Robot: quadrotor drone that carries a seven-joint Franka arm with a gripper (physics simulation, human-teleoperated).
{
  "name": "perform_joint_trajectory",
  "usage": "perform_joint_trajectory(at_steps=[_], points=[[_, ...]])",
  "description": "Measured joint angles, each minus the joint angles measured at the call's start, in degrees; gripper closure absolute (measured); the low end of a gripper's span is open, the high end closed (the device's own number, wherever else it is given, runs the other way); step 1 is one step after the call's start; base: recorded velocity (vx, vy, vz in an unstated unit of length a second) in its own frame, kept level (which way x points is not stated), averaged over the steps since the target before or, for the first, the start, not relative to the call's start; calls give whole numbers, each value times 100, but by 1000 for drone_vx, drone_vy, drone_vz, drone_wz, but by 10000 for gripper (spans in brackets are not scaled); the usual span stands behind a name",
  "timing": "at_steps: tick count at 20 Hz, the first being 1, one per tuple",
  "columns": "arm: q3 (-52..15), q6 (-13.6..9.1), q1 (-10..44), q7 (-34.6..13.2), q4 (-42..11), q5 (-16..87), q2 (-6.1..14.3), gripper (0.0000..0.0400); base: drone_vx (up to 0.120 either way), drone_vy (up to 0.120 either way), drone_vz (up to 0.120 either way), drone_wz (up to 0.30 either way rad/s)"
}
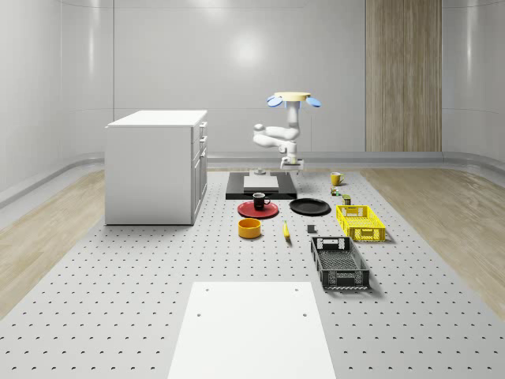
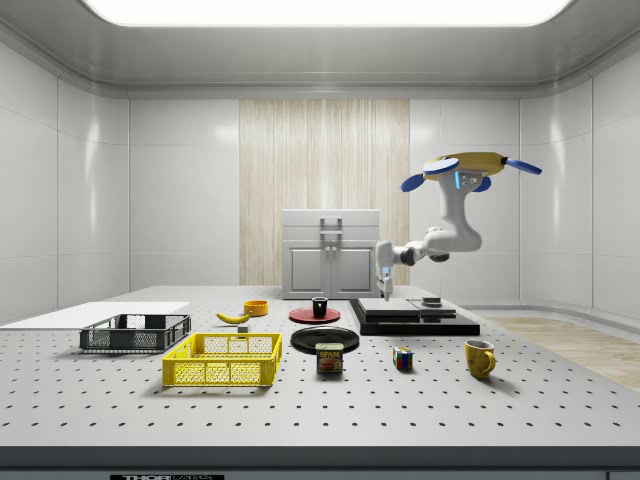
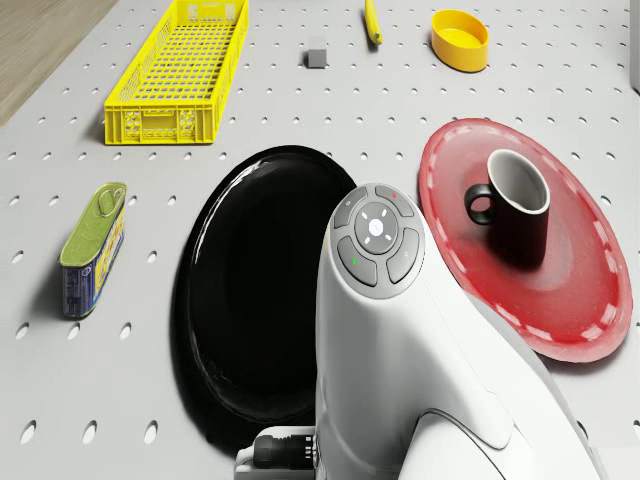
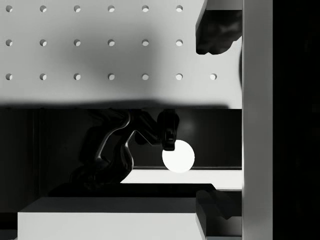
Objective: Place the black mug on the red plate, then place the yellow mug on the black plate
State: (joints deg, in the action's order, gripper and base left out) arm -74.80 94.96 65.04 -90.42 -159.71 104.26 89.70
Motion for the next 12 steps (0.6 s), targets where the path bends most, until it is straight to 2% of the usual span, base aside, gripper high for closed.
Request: perform_joint_trajectory(at_steps=[12], points=[[-1, 15, 4, -3, 1, -6, 16, 0, -120, 120, 0, 0]])
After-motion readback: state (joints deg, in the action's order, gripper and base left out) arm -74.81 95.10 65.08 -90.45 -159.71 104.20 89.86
